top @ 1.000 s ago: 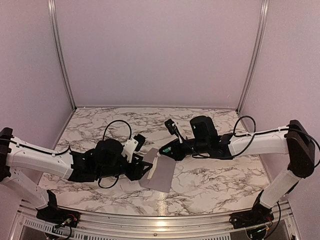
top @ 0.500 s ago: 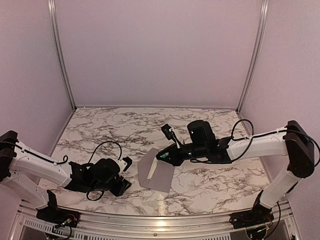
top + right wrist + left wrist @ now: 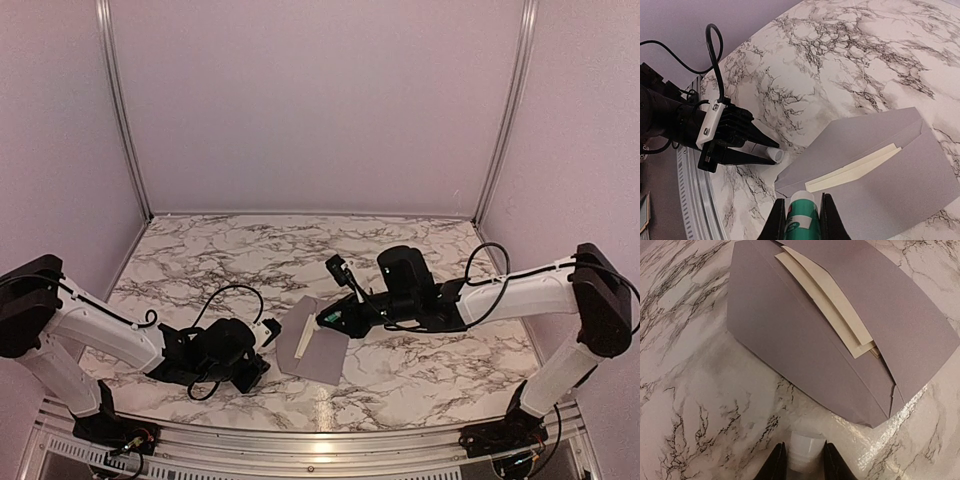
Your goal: Place the letter into the envelope and seal it
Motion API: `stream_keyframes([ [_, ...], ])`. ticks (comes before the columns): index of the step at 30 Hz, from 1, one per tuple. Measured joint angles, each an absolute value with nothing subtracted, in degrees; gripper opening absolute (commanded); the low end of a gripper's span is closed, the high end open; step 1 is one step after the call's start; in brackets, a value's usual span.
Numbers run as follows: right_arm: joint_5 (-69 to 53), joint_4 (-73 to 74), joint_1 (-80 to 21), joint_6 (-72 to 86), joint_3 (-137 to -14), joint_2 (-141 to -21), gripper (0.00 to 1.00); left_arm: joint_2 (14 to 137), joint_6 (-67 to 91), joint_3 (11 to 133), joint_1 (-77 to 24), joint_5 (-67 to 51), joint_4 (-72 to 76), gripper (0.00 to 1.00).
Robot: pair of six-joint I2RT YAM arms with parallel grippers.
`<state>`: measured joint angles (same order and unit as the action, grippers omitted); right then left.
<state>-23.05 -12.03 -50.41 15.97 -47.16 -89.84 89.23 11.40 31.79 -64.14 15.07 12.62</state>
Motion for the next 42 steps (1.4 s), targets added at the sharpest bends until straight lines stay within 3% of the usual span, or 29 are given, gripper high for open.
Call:
stream_keyframes([
  [3, -23.05, -12.03, -50.41, 15.97, -46.94, -89.54, 0.0, 89.23, 11.16, 31.79, -64.12, 15.0, 12.62, 0.25],
  [9, -22.96, -12.03, -50.41, 15.94, -46.63, -88.9, 0.0, 89.06, 11.35, 31.77, -64.12, 13.52, 12.82, 0.07],
  [12, -23.03, -12.03, -50.41, 15.97, -46.59, -88.88, 0.0, 88.73, 11.75, 31.68, -64.12, 12.47, 12.78, 0.06],
  [24, -27.24, -15.44, -51.7, 17.17, -45.15, -85.78, 0.0, 78.63, 8.64, 31.44, -64.12, 8.78, 12.51, 0.06],
  [42, -38.48, -24.82, -55.88, 19.99, -40.97, -74.96, 0.0, 66.13, -6.17, 35.57, -64.12, -12.82, 16.05, 0.12],
])
